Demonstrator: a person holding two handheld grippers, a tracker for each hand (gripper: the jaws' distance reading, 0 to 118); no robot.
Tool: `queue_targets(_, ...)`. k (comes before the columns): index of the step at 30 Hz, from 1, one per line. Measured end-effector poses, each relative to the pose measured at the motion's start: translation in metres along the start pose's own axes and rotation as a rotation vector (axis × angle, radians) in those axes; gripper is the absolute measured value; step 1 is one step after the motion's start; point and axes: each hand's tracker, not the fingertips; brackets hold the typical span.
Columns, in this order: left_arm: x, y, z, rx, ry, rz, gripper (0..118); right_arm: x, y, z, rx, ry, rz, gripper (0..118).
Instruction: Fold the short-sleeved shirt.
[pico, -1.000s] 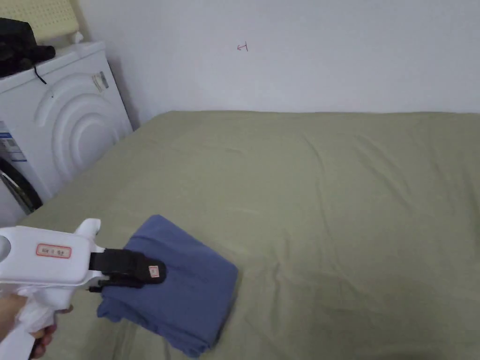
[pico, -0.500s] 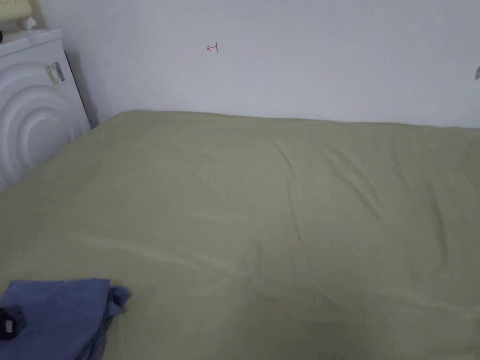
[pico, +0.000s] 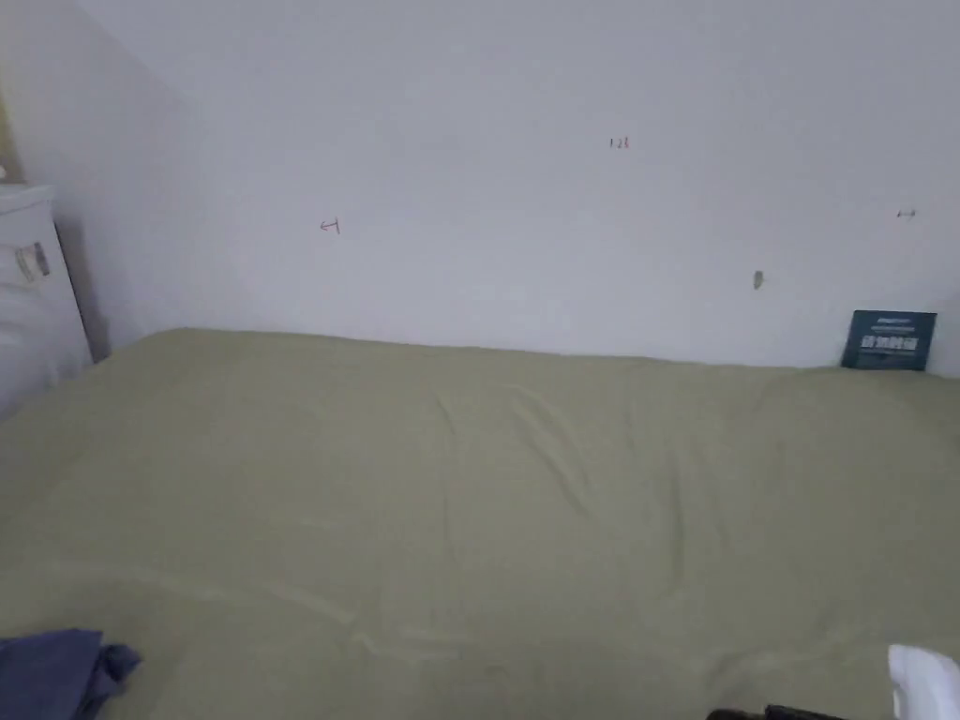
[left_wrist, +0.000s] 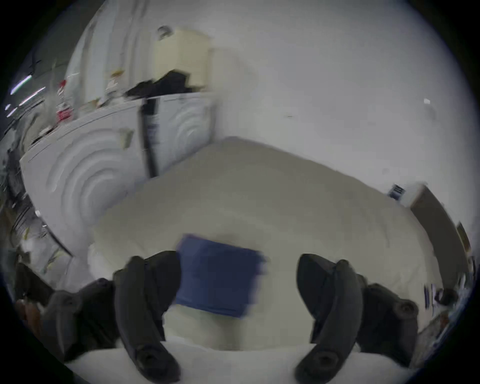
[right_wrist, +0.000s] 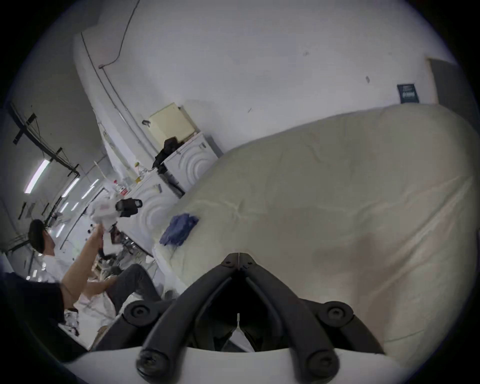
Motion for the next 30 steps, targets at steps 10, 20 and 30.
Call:
queue_targets(10, 0.226, -0.127, 0.005, 0.087, -0.247, -0.124, 0, -0.011, 0.007, 0.018, 0.093, -0.368, 0.190, 0)
queue_targets(20, 0.310, -0.104, 0.070, 0.315, -0.236, -0.228, 0, -0.032, 0.030, 0.036, 0.316, -0.662, 0.261, 0)
queue_targets(30, 0.322, -0.091, 0.104, 0.424, -0.244, -0.233, 0, -0.061, 0.036, 0.052, 0.432, -0.714, 0.333, 0)
